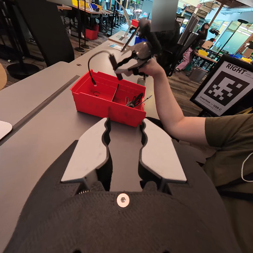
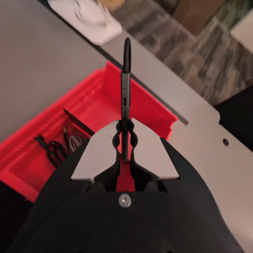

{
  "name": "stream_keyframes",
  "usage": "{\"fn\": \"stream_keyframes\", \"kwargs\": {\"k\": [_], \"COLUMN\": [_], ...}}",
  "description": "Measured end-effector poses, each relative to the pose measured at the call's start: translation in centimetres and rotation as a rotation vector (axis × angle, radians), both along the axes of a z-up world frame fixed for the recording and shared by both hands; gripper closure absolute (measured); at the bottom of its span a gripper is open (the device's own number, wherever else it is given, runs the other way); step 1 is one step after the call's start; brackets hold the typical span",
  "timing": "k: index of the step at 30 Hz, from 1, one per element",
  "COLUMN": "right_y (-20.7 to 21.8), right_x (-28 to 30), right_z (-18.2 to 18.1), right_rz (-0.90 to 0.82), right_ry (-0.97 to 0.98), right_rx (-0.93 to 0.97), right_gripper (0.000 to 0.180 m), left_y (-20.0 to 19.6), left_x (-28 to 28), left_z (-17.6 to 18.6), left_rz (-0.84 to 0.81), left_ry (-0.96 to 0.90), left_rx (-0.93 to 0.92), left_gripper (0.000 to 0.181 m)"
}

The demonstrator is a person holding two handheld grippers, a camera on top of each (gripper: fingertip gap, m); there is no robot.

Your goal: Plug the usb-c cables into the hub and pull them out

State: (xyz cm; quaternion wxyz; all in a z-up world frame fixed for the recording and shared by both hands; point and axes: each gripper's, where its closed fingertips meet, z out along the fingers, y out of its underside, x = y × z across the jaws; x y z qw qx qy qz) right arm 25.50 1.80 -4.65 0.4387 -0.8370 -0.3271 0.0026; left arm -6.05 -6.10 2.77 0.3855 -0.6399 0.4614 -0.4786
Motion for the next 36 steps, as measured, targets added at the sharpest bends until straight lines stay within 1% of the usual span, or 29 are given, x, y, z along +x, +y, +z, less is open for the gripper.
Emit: {"fn": "stream_keyframes", "kwargs": {"k": [2, 4, 6, 8, 10, 11, 12, 14, 16, 17, 18, 21, 23, 25, 27, 29, 31, 33, 36], "right_y": [0.8, 1.8, 2.9, 4.4, 4.4, 4.4, 4.5, 4.4, 4.4, 4.3, 4.1, 3.9, 3.7, 3.3, 2.9, 2.3, 1.9, 1.7, 1.8], "right_x": [0.8, 0.4, -0.9, -1.5, -2.4, -2.7, -2.6, -2.4, -2.0, -1.8, -1.8, -1.7, -1.6, -2.0, -3.4, -5.3, -6.9, -7.8, -8.3], "right_z": [-3.7, -6.8, -9.0, -9.7, -10.6, -11.0, -11.3, -11.5, -10.9, -10.3, -9.6, -6.3, -3.4, -0.2, 2.8, 4.8, 5.8, 6.0, 5.3], "right_rz": [-0.024, -0.009, 0.024, -0.015, 0.003, 0.010, 0.001, -0.008, -0.037, -0.058, -0.069, -0.114, -0.143, -0.161, -0.145, -0.097, -0.053, -0.034, -0.017], "right_ry": [-0.119, -0.202, -0.215, -0.212, -0.200, -0.206, -0.229, -0.261, -0.271, -0.262, -0.240, -0.211, -0.225, -0.237, -0.216, -0.190, -0.192, -0.215, -0.260], "right_rx": [-0.125, -0.219, -0.278, -0.288, -0.343, -0.362, -0.370, -0.380, -0.358, -0.352, -0.350, -0.252, -0.150, -0.026, 0.090, 0.171, 0.215, 0.223, 0.206], "right_gripper": [0.169, 0.168, 0.169, 0.167, 0.165, 0.153, 0.149, 0.149, 0.149, 0.154, 0.154, 0.144, 0.141, 0.137, 0.137, 0.137, 0.137, 0.137, 0.137], "left_y": [0.1, 0.4, 0.8, 1.0, 1.3, 1.5, 1.9, 3.1, 4.8, 5.5, 6.1, 6.7, 7.7, 9.5, 11.6, 13.6, 15.0, 16.0, 17.2], "left_x": [-0.3, -0.8, -1.3, -2.1, -3.6, -4.7, -6.3, -10.3, -15.4, -18.1, -20.5, -25.1, -26.7, -28.2, -29.2, -29.9, -30.1, -30.1, -30.3], "left_z": [0.0, 0.1, 0.5, 1.2, 2.0, 2.4, 3.0, 4.1, 4.3, 3.8, 3.0, -0.3, -1.9, -3.3, -4.9, -6.9, -9.4, -11.6, -13.9], "left_rz": [0.008, 0.028, 0.050, 0.064, 0.094, 0.123, 0.165, 0.304, 0.501, 0.597, 0.671, 0.756, 0.798, 0.887, 0.977, 1.047, 1.074, 1.072, 1.056], "left_ry": [0.010, 0.014, -0.002, -0.021, -0.018, -0.008, -0.002, -0.005, 0.027, 0.065, 0.114, 0.259, 0.314, 0.336, 0.302, 0.247, 0.221, 0.235, 0.286], "left_rx": [0.004, 0.008, 0.007, 0.005, 0.017, 0.035, 0.061, 0.109, 0.137, 0.141, 0.134, 0.084, 0.066, 0.027, -0.082, -0.216, -0.346, -0.435, -0.425], "left_gripper": [0.139, 0.140, 0.141, 0.141, 0.138, 0.136, 0.135, 0.134, 0.134, 0.133, 0.131, 0.130, 0.131, 0.134, 0.137, 0.138, 0.136, 0.135, 0.134]}}
